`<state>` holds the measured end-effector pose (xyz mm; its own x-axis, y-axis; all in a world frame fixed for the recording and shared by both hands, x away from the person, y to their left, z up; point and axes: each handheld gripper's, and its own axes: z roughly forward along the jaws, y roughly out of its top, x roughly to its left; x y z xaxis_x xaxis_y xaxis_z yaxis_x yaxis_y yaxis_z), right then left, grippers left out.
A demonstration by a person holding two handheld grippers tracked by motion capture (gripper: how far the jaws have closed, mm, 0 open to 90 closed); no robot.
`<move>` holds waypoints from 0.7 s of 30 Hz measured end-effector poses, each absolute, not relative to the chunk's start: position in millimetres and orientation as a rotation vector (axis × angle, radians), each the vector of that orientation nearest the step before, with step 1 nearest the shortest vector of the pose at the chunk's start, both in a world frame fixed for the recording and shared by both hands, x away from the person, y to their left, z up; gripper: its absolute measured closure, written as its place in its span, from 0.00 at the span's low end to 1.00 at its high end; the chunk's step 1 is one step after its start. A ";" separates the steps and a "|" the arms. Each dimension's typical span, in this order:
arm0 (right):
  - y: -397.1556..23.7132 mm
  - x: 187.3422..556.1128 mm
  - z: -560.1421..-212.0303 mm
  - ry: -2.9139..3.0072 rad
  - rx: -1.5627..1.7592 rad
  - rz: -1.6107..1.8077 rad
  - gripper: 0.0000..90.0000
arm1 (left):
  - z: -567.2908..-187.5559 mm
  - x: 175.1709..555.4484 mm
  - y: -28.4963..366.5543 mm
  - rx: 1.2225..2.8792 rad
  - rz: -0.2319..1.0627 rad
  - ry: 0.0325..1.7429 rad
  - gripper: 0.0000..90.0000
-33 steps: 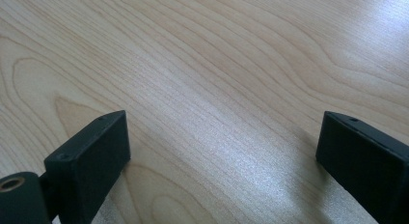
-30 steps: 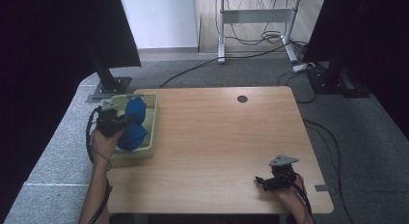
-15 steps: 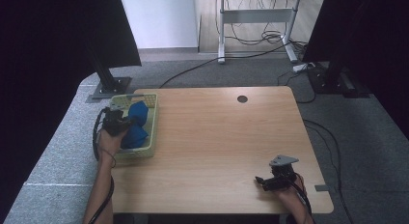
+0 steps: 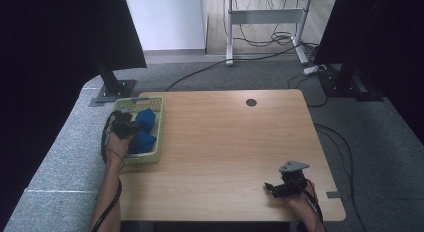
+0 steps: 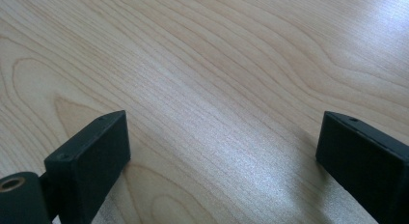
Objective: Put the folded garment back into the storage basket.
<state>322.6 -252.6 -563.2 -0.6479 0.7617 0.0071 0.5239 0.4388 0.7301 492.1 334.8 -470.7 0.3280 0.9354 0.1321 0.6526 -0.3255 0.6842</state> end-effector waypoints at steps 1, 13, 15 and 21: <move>-252.6 322.6 -563.2 2.372 1.101 1.034 0.05 | -470.7 492.1 334.8 2.078 0.714 1.392 0.84; -252.6 322.6 -563.2 2.372 1.101 1.034 0.05 | -483.5 510.6 344.0 2.114 0.843 1.485 0.44; -252.6 322.6 -563.2 2.371 1.102 1.034 0.05 | -485.1 510.2 345.1 2.115 0.847 1.494 0.42; -252.6 322.6 -563.2 2.372 1.101 1.034 0.05 | -487.5 509.9 346.4 2.106 0.800 1.503 0.37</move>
<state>322.6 -252.6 -563.2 -0.6476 0.7620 0.0074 0.5239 0.4382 0.7304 509.9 346.4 -487.5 0.2457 0.9474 0.2050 0.6992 -0.3197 0.6394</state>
